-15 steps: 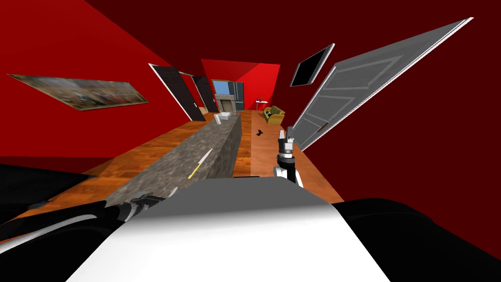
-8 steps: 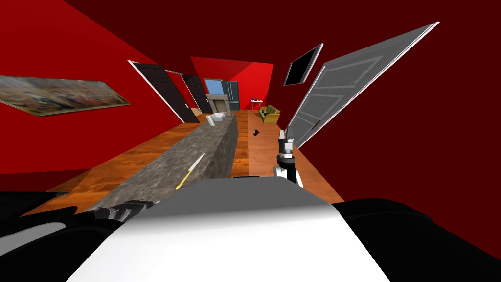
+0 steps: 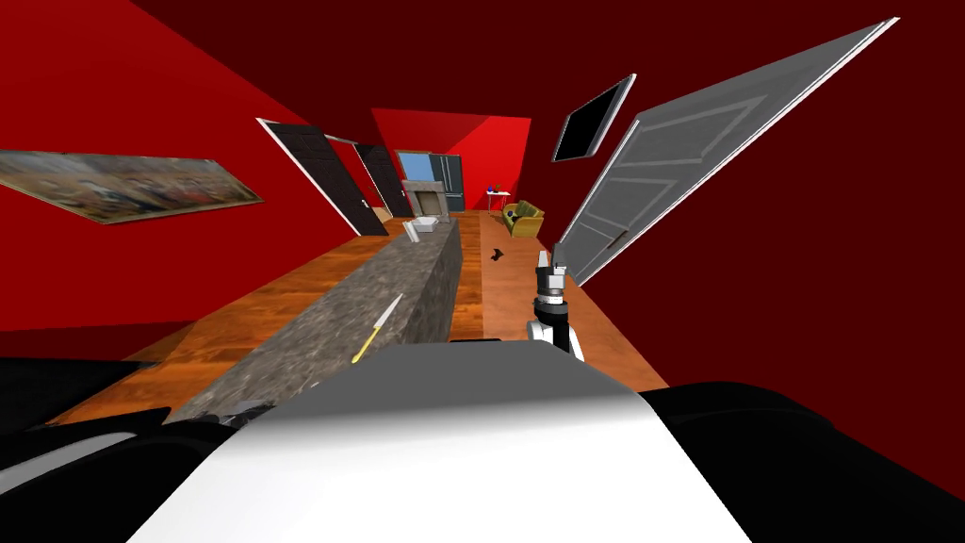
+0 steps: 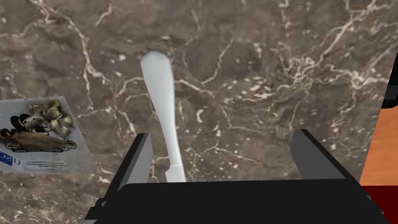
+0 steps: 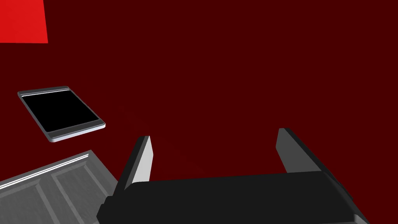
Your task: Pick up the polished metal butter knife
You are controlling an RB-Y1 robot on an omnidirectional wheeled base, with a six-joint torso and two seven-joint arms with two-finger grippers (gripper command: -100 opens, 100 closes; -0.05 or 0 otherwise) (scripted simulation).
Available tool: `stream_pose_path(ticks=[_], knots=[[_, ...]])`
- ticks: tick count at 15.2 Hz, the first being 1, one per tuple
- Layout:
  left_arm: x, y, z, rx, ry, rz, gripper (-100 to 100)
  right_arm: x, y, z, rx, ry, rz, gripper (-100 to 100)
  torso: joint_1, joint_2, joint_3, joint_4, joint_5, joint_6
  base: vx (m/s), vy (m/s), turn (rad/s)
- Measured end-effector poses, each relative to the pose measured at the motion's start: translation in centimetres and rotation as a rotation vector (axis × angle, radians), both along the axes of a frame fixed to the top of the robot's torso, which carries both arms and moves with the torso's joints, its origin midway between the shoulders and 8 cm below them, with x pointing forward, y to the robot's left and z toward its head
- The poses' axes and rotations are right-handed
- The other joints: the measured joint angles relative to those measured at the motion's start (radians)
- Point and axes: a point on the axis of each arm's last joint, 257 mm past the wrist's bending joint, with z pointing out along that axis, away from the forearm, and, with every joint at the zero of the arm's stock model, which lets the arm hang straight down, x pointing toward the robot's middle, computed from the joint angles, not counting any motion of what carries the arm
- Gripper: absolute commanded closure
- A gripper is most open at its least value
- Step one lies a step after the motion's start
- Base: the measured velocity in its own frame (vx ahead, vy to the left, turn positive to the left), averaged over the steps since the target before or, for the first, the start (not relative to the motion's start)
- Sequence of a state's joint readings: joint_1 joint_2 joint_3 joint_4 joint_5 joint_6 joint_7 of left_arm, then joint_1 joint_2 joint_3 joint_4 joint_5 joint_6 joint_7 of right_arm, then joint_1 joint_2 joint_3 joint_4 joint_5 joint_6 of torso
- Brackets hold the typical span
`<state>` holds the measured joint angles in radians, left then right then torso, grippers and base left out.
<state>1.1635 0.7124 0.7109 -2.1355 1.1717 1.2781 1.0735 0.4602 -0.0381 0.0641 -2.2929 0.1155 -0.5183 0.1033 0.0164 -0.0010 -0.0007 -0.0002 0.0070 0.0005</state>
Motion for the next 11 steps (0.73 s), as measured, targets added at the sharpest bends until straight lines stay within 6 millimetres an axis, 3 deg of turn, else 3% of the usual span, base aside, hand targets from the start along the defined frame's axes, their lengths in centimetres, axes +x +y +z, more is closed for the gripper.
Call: stream_pose_path(ticks=[4, 8, 9, 11], knots=[[-2.0, -2.3, -1.1, -0.084, 0.063, 0.02, -100, 0.0, 0.0, 0.0, 0.0, 0.0, 0.0, 0, -0.002, 0.0, 0.0, 0.0, 0.0, 0.0, 0.005, 0.064, 0.077], [-2.6, -1.8, -2.2, -0.078, 0.068, 0.027, -100, 0.0, 0.0, 0.0, 0.0, 0.0, 0.0, 0, -0.011, -0.001, 0.0, 0.0, -0.002, 0.0, 0.007, -0.05, -0.017], [-2.6, -1.8, -2.3, -0.077, 0.067, 0.026, 100, 0.0, 0.0, 0.0, 0.0, 0.0, 0.0, 0, -0.011, -0.001, 0.0, 0.0, -0.003, 0.0, -0.004, 0.005, 0.026], [-2.2, -2.2, -1.6, -0.083, 0.066, 0.02, 100, 0.0, 0.0, 0.0, 0.0, 0.0, 0.0, 0, -0.006, 0.0, 0.0, 0.0, -0.002, 0.0, -0.003, 0.046, 0.019]])
